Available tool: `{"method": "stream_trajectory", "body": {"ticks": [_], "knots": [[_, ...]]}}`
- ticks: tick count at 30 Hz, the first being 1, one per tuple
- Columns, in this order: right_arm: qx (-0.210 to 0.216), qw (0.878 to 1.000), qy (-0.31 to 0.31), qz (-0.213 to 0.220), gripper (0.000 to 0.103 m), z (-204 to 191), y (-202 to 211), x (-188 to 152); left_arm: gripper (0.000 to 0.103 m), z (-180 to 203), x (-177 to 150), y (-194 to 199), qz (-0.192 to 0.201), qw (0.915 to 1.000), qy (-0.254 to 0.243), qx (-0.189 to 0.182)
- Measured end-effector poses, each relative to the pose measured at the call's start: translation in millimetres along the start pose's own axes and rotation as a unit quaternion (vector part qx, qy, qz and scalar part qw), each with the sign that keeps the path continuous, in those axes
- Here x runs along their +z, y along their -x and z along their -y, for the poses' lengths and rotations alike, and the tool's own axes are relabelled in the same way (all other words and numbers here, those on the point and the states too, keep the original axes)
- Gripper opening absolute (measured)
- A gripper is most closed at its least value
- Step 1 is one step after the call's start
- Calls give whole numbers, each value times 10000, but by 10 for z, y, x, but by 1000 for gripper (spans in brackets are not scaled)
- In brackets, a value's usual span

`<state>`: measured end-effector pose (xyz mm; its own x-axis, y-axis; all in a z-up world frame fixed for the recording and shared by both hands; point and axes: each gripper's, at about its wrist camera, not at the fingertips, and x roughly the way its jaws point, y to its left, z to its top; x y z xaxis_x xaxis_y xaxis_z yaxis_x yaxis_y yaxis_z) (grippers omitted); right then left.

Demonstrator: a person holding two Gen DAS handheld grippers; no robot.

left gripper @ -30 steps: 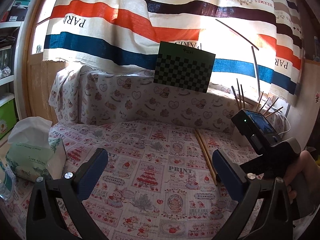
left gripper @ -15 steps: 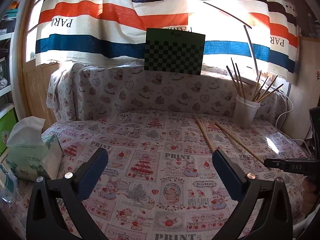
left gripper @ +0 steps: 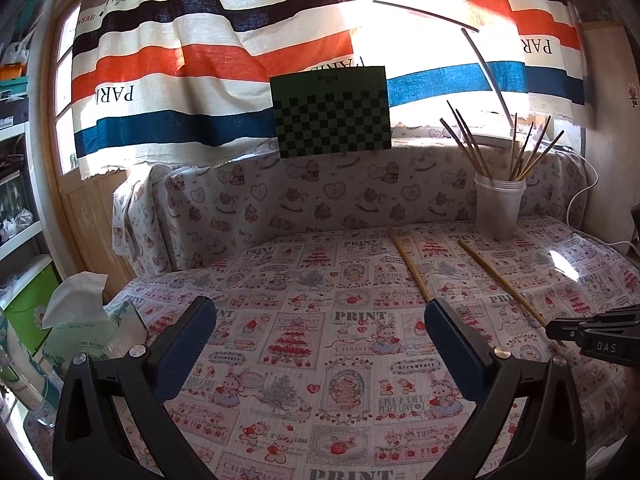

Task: Organize utensils
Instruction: 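Close the right tool on one wooden chopstick of the pair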

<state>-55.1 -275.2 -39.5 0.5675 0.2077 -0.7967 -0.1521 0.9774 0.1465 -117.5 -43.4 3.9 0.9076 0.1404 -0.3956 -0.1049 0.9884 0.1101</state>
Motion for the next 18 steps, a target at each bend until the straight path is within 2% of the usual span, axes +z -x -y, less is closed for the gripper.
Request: {"method": "stream_trajectory", "body": {"ticks": [2, 10, 17, 18], "knots": [[-27, 10000, 31, -65, 7, -15, -38, 9, 103, 22, -2, 11, 50, 10000, -63, -13], [-191, 9995, 199, -183, 11, -103, -157, 110, 103, 34, 15, -88, -146, 9999, 10, -35], [-233, 9995, 38, -201, 10, -91, -221, 192, 103, 10, 12, -153, -283, 9996, 33, -83], [-247, 9995, 71, -169, 7, -105, -211, 187, 103, 10, 12, -165, -312, 9994, 36, -107]]}}
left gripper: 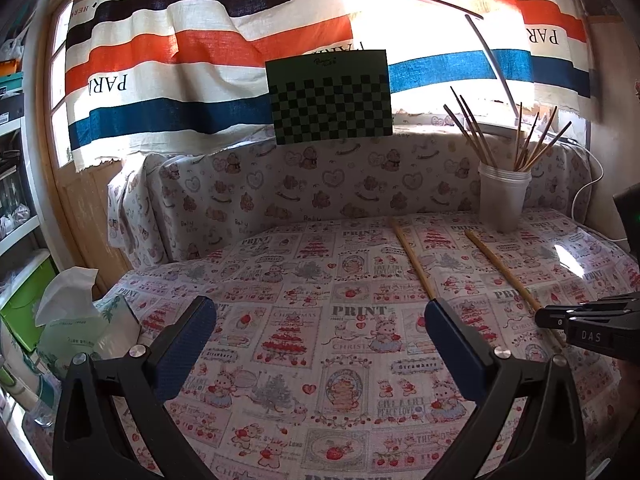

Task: Organize utensils
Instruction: 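Close the right tool on one wooden chopstick of the pair, then lift the chopstick with the right tool while the left tool lowers onto the other chopstick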

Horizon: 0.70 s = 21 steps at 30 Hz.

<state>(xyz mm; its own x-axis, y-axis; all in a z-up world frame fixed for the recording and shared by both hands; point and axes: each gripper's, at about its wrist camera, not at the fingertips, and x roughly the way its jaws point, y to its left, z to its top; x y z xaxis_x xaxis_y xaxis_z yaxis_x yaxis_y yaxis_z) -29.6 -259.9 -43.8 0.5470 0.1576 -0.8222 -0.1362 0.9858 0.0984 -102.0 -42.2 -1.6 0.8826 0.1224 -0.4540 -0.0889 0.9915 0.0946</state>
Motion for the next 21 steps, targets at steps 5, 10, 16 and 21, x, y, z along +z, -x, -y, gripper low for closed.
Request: {"method": "stream_trajectory", "body": {"ticks": [5, 10, 16, 21], "knots": [[-41, 9998, -11, 207, 6, 2, 177, 11, 103, -14, 4, -16, 11, 9997, 94, 205], [77, 9958, -93, 905, 6, 42, 597, 74, 103, -47, 43, -38, -9, 9997, 243, 86], [-28, 9798, -40, 2002, 6, 61, 973, 115, 103, 4, 347, -443, -697, 9957, 587, -137], [-34, 9791, -47, 2032, 6, 82, 997, 138, 78, 183, 474, -802, -1491, 9822, 744, -872]]}}
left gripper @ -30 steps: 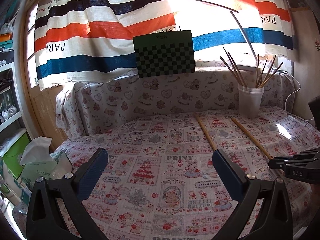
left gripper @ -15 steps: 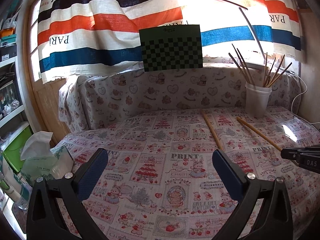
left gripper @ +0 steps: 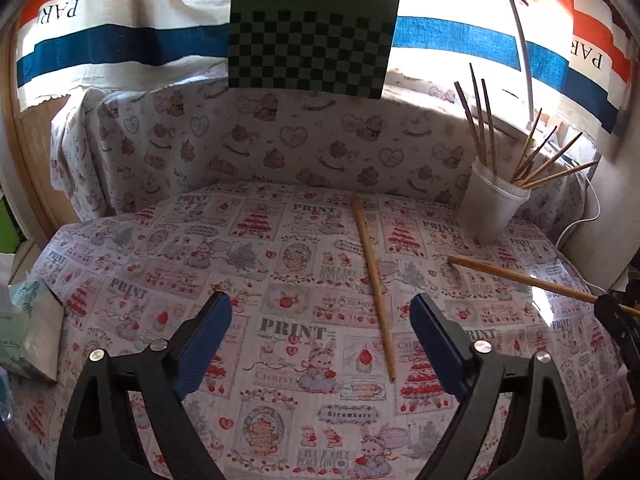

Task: Organize utensils
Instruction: 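Lift the chopstick with the right tool while the left tool lowers onto the other chopstick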

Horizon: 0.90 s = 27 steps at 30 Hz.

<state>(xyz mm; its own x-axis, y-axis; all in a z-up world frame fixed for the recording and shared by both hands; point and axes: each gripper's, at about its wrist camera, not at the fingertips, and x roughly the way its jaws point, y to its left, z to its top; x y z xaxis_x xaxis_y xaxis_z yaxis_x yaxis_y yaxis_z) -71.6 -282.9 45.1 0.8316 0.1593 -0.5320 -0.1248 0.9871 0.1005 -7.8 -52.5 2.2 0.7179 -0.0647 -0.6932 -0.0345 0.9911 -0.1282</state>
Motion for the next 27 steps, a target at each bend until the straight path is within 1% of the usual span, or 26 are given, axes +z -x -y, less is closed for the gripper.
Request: {"method": "stream_trajectory", "body": {"ticks": [1, 2, 3, 4, 5, 9, 10, 12, 13, 14, 16, 17, 19, 21, 23, 27], "knots": [[-46, 10000, -9, -35, 6, 3, -8, -15, 74, 55, 8, -102, -312, 9994, 1, -136], [-40, 10000, -32, -65, 6, 16, -13, -28, 67, 99, -2, -175, -529, 9981, 16, -315], [-15, 9999, -50, -88, 6, 26, -19, -39, 59, 129, -15, -232, -689, 9965, 37, -471], [-2, 9999, -50, -101, 6, 33, -28, -55, 55, 177, -48, -297, -877, 9942, 62, -618], [-7, 9999, -29, -105, 6, 34, -33, -62, 47, 217, -75, -342, -987, 9928, 62, -682], [42, 10000, 50, -61, 6, 38, -28, -89, 30, 423, -183, -527, -1325, 9889, -211, -632], [67, 9999, 55, -71, 6, 45, -36, -92, 28, 451, -201, -560, -1399, 9878, -249, -636], [70, 9999, 39, -108, 6, 61, -60, -98, 22, 483, -248, -618, -1494, 9862, -270, -656], [83, 9999, 27, -132, 6, 70, -74, -100, 22, 490, -259, -605, -1377, 9882, -287, -600], [102, 9998, 14, -148, 6, 81, -85, -104, 21, 497, -270, -602, -1346, 9890, -312, -524], [127, 9998, -18, -142, 6, 99, -90, -111, 15, 516, -303, -588, -1258, 9902, -400, -456], [134, 9998, -29, -131, 6, 107, -89, -114, 5, 520, -327, -584, -1257, 9899, -453, -479], [144, 9998, -49, -101, 6, 119, -87, -118, 4, 527, -358, -555, -1230, 9897, -531, -505], [132, 9998, -71, -103, 6, 127, -97, -121, 4, 495, -346, -502, -1208, 9902, -454, -529], [136, 9998, -94, -134, 6, 144, -111, -122, 4, 428, -259, -296, -868, 9938, -382, -583], [134, 9998, -91, -108, 6, 154, -87, -108, 3, 369, -7, 154, 25, 9976, -508, -460]]}}
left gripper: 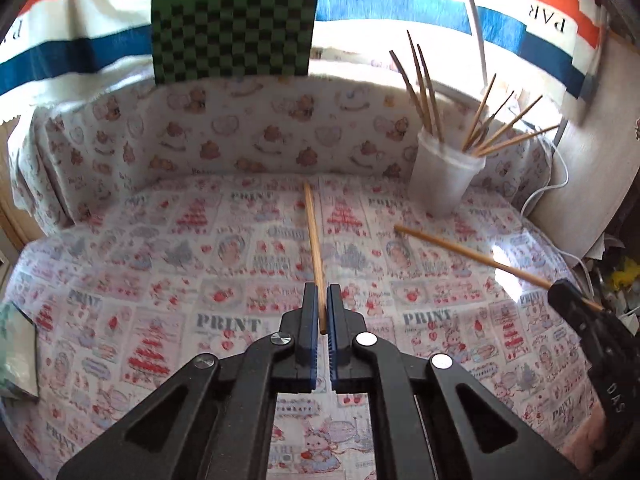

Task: Organize utensils
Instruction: 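Lift the chopstick with the right tool while the left tool lowers onto the other chopstick, then close the left tool on the other wooden chopstick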

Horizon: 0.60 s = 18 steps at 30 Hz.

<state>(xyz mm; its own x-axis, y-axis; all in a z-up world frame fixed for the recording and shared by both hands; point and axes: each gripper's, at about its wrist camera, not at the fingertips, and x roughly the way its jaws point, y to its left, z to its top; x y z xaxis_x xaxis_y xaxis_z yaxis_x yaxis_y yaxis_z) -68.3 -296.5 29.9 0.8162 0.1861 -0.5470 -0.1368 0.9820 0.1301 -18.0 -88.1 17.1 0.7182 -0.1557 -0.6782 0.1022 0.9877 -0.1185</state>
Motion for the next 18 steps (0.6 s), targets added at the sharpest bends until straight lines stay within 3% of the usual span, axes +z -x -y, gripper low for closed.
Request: {"method": "stream_trajectory", "body": {"ticks": [9, 18], "knots": [[-69, 9998, 65, 183, 6, -34, 80, 73, 2, -93, 355, 505, 760, 9967, -260, 96], [-61, 9984, 215, 524, 6, -119, 273, 228, 1, -119, 495, 888, 1061, 9942, -133, 85]]}}
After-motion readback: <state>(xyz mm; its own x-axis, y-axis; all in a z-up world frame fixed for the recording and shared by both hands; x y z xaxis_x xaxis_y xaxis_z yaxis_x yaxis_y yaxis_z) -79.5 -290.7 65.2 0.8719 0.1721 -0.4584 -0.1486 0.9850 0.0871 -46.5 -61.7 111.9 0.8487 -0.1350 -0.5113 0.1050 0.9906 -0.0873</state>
